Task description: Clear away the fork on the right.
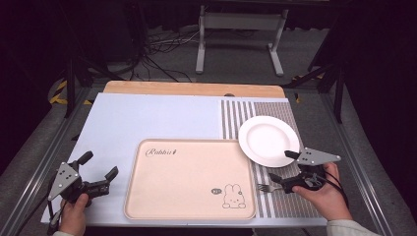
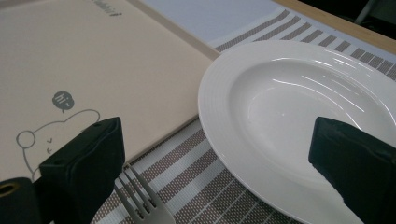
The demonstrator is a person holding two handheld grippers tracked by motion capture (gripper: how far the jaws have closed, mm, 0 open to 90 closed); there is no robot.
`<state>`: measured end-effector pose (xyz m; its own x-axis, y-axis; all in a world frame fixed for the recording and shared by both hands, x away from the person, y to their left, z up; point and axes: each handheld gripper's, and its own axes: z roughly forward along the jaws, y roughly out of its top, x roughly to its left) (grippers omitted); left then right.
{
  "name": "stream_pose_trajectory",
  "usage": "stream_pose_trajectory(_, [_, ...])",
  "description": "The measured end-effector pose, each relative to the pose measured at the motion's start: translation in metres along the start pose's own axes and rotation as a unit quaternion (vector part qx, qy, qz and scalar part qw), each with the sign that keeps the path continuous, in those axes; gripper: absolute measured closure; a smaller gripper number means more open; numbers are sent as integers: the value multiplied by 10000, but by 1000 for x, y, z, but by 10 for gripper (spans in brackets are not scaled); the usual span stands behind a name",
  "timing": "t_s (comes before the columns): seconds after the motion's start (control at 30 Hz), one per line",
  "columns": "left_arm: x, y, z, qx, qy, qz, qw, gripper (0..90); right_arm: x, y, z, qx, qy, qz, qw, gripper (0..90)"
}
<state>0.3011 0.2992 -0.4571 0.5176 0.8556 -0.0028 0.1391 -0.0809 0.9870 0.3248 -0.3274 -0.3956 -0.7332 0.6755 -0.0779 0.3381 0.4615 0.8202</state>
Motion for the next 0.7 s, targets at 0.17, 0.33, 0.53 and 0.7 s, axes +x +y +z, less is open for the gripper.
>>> stream_pose_trajectory(0.17, [0, 0, 0, 4, 2, -5, 10000, 6, -4, 11, 1, 423, 174, -288, 9985, 46])
stream_pose_trajectory(0.33, [0, 0, 1, 37, -29, -3, 10000, 6, -6, 16, 4, 677, 278, -425, 9964, 53])
stream_pose_trajectory(0.53, [0, 0, 1, 48, -34, -9, 10000, 7, -11, 21, 8, 988, 338, -633, 9925, 55])
stream_pose_trajectory(0.7, [0, 0, 1, 35, -62, -37, 10000, 9, -13, 25, 10, 1323, 399, -819, 9870, 68])
